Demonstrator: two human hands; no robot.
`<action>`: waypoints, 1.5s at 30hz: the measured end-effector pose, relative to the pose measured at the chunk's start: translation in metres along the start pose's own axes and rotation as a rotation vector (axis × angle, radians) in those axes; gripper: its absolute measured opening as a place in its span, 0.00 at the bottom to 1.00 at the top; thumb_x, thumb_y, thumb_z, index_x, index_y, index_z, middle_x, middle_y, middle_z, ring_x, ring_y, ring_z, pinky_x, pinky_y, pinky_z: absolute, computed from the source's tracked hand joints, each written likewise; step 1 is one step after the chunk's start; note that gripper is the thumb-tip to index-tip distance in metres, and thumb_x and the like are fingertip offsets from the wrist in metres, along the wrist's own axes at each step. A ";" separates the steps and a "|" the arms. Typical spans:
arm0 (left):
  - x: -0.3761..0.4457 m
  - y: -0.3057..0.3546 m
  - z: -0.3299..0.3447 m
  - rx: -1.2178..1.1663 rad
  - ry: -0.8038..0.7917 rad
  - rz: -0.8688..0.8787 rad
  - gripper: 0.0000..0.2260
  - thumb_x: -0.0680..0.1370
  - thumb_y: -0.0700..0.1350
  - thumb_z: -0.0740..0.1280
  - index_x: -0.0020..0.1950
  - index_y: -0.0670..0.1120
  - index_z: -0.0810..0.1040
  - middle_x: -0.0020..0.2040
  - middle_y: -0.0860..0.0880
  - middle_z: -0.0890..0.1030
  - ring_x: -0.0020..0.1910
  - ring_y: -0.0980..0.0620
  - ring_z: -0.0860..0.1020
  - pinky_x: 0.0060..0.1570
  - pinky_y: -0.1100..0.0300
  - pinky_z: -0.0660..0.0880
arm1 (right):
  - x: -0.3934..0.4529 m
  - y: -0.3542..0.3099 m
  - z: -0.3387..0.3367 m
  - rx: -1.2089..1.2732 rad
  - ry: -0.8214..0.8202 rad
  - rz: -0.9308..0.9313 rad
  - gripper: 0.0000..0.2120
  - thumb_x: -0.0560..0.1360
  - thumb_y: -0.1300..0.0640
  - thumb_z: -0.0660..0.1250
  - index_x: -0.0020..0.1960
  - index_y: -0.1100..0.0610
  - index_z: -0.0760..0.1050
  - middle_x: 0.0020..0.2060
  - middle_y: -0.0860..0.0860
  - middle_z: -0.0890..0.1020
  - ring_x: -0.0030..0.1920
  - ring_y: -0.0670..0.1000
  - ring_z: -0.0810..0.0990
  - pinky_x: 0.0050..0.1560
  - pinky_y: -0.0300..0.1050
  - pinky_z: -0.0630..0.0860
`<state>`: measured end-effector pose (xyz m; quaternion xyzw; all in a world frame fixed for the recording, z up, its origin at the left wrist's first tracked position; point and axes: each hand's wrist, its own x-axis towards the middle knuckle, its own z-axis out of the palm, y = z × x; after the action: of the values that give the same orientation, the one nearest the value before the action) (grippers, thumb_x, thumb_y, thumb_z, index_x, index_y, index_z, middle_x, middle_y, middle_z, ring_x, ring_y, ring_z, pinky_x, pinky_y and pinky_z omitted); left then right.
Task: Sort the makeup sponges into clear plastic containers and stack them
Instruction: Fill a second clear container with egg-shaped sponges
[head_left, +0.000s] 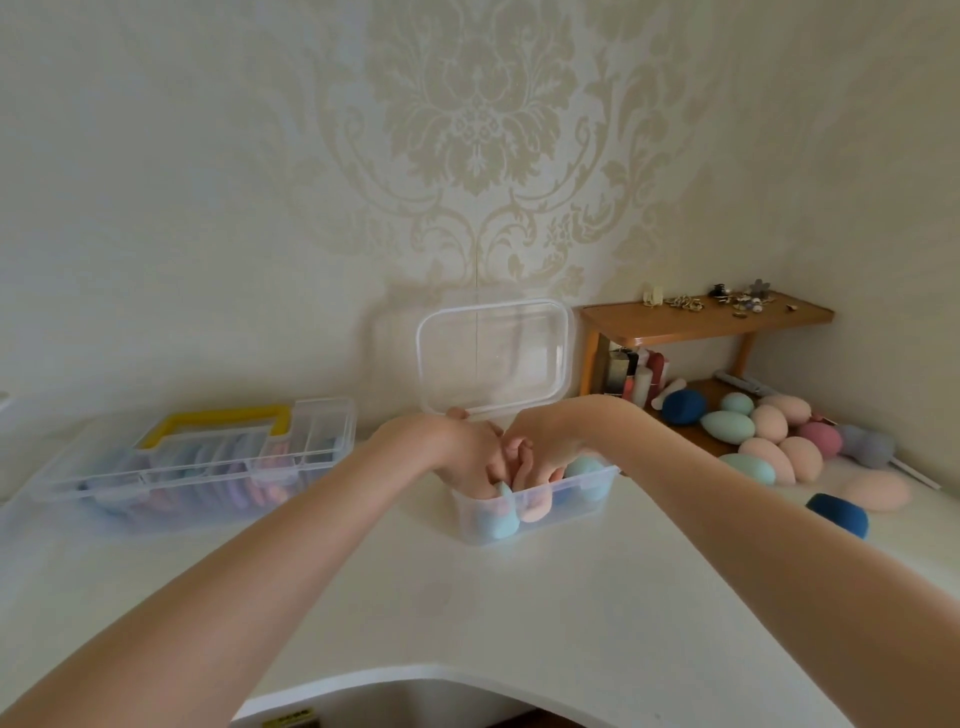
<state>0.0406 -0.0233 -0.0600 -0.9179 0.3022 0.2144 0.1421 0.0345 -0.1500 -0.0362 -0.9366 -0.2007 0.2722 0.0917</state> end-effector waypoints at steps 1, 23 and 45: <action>-0.002 0.004 -0.004 0.025 -0.022 -0.002 0.19 0.78 0.57 0.53 0.63 0.51 0.74 0.71 0.54 0.66 0.75 0.53 0.52 0.72 0.45 0.46 | 0.000 -0.001 0.002 -0.045 0.020 0.005 0.09 0.73 0.62 0.68 0.51 0.54 0.72 0.41 0.51 0.78 0.38 0.48 0.78 0.43 0.37 0.76; -0.015 0.024 -0.009 -0.359 0.237 -0.073 0.10 0.78 0.50 0.60 0.50 0.45 0.76 0.35 0.54 0.72 0.38 0.54 0.70 0.53 0.60 0.61 | -0.026 0.014 0.010 0.261 0.274 0.011 0.09 0.69 0.59 0.73 0.49 0.59 0.81 0.35 0.49 0.83 0.34 0.44 0.80 0.31 0.28 0.75; -0.017 0.025 -0.011 -0.335 0.169 -0.025 0.13 0.77 0.46 0.61 0.60 0.53 0.76 0.51 0.57 0.70 0.54 0.54 0.69 0.57 0.62 0.62 | -0.094 0.067 -0.010 0.535 0.711 0.047 0.05 0.76 0.61 0.63 0.49 0.54 0.76 0.49 0.52 0.77 0.44 0.48 0.76 0.38 0.36 0.73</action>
<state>0.0165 -0.0385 -0.0460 -0.9472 0.2615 0.1822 -0.0360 -0.0108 -0.2512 -0.0021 -0.9196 -0.0581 -0.0224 0.3879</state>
